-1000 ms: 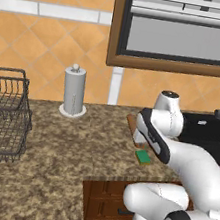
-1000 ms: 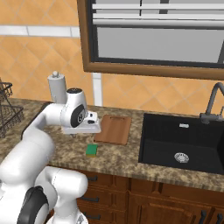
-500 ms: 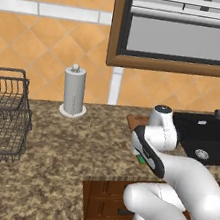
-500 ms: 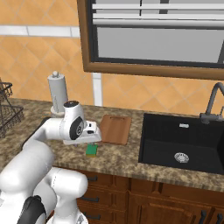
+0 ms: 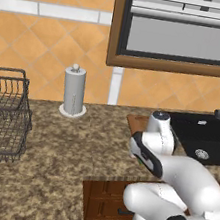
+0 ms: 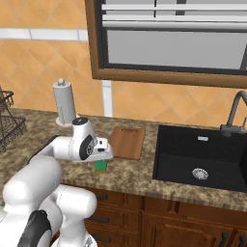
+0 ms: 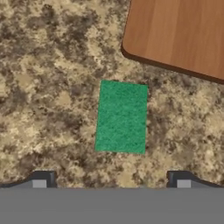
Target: Pick up the sponge from the counter and clean the cutting board by briefly scrubbing or pressing down on the cutting board. Once finished, release the sponge.
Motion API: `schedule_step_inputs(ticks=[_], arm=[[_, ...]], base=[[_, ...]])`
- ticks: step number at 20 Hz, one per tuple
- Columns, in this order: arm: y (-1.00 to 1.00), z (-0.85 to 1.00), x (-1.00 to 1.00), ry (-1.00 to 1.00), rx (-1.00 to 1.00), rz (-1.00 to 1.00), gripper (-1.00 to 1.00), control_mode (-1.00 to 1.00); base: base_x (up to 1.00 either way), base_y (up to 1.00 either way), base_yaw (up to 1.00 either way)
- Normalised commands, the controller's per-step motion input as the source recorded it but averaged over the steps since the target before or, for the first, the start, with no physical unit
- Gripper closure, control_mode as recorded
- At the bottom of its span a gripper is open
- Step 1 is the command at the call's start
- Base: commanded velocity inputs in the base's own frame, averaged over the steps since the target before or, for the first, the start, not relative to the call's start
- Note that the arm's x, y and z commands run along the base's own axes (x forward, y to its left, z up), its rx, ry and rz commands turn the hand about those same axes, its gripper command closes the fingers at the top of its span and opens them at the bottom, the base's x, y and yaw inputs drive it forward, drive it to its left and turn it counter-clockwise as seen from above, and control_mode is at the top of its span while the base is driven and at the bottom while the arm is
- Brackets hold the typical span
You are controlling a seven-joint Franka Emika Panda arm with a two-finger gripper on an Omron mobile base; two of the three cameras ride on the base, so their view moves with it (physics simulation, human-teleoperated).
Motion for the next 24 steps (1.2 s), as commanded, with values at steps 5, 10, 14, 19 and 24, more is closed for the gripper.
schedule_step_inputs(ticks=[5,10,14,19,24], arm=[[0.0,-0.09,0.28,0.0,0.0,0.0,-1.0,-1.0],[-0.06,-0.08,0.15,0.0,0.02,0.0,-1.0,-1.0],[-0.09,-0.11,0.1,0.0,0.03,0.0,-1.0,-1.0],[-0.02,-0.24,0.11,0.0,0.03,0.0,-1.0,-1.0],[0.0,-0.33,0.14,0.0,0.0,0.0,-1.0,-1.0]], base=[[0.0,0.0,0.0],[0.0,0.0,0.0],[0.0,0.0,0.0],[0.0,0.0,0.0],[0.0,0.0,0.0]])
